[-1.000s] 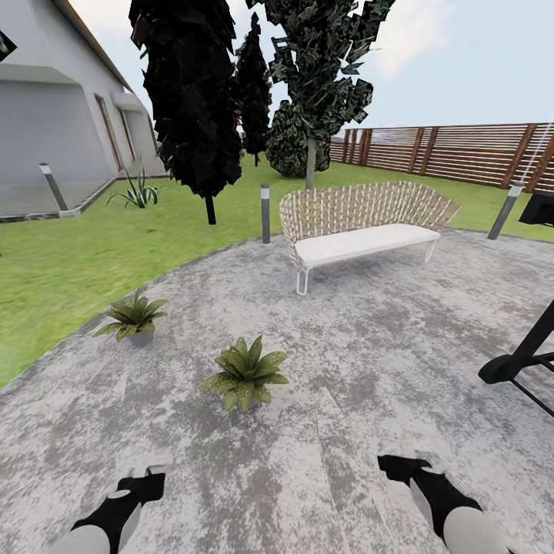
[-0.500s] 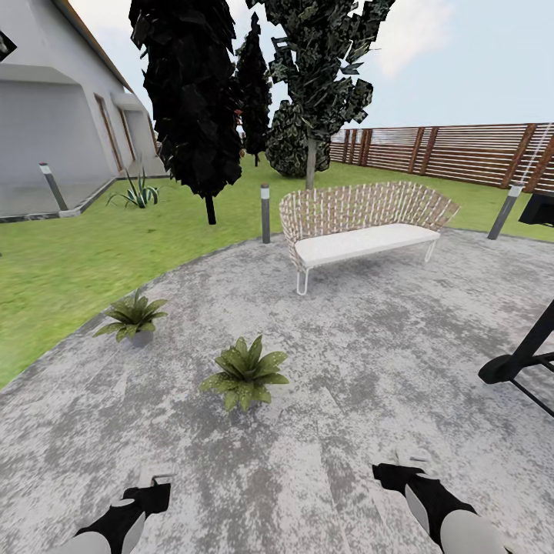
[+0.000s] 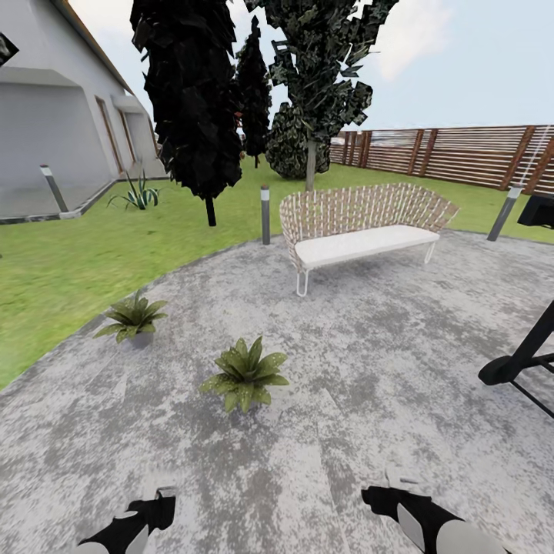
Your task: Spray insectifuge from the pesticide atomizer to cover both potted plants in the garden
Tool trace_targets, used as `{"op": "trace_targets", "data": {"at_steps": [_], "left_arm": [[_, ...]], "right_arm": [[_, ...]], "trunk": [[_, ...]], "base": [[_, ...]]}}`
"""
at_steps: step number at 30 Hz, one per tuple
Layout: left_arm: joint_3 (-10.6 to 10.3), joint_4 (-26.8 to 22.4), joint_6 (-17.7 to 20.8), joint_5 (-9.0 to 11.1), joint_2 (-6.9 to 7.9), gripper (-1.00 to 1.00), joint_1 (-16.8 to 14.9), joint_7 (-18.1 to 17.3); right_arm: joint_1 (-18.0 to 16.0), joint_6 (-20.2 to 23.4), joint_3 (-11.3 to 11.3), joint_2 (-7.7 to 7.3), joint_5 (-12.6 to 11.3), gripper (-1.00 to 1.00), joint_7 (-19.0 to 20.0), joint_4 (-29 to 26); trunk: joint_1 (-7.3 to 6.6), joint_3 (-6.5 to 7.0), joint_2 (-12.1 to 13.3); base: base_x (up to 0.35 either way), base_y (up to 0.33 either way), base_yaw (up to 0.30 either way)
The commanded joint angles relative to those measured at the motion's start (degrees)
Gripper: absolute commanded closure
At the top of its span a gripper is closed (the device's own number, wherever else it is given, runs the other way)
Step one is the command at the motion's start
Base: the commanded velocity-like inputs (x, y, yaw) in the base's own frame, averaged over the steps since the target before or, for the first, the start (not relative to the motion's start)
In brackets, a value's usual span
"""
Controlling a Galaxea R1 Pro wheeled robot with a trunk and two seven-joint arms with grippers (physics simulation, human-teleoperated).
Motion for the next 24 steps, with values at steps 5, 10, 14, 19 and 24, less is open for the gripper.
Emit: {"op": "trace_targets", "data": {"at_steps": [5, 10, 14, 19, 24], "left_arm": [[0.48, 0.04, -0.14, -0.44, -0.02, 1.00, 0.32, -0.28], [0.48, 0.05, -0.14, -0.44, -0.02, 1.00, 0.36, -0.28], [0.48, 0.05, -0.14, -0.44, -0.02, 1.00, 0.41, -0.28], [0.48, 0.05, -0.14, -0.43, -0.02, 1.00, 0.43, -0.28], [0.48, 0.12, -0.14, -0.44, -0.10, 1.00, 0.43, -0.28]], "right_arm": [[-0.01, 0.32, -0.49, 0.02, 0.54, -1.00, 0.30, -0.08], [-0.01, 0.32, -0.46, 0.06, 0.54, -1.00, 0.25, -0.08], [-0.01, 0.32, -0.49, 0.05, 0.54, -1.00, 0.26, -0.07], [-0.01, 0.32, -0.46, 0.11, 0.54, -1.00, 0.14, -0.05], [-0.01, 0.32, -0.41, 0.10, 0.54, -1.00, 0.13, -0.08]], "trunk": [[-0.01, 0.41, -0.02], [-0.01, 0.86, -0.02], [-0.01, 1.22, -0.02], [-0.01, 1.68, -0.02], [-0.01, 1.87, -0.02]], "base": [[0.000, 0.000, 0.000], [0.000, 0.000, 0.000], [0.000, 0.000, 0.000], [0.000, 0.000, 0.000], [0.000, 0.000, 0.000]]}}
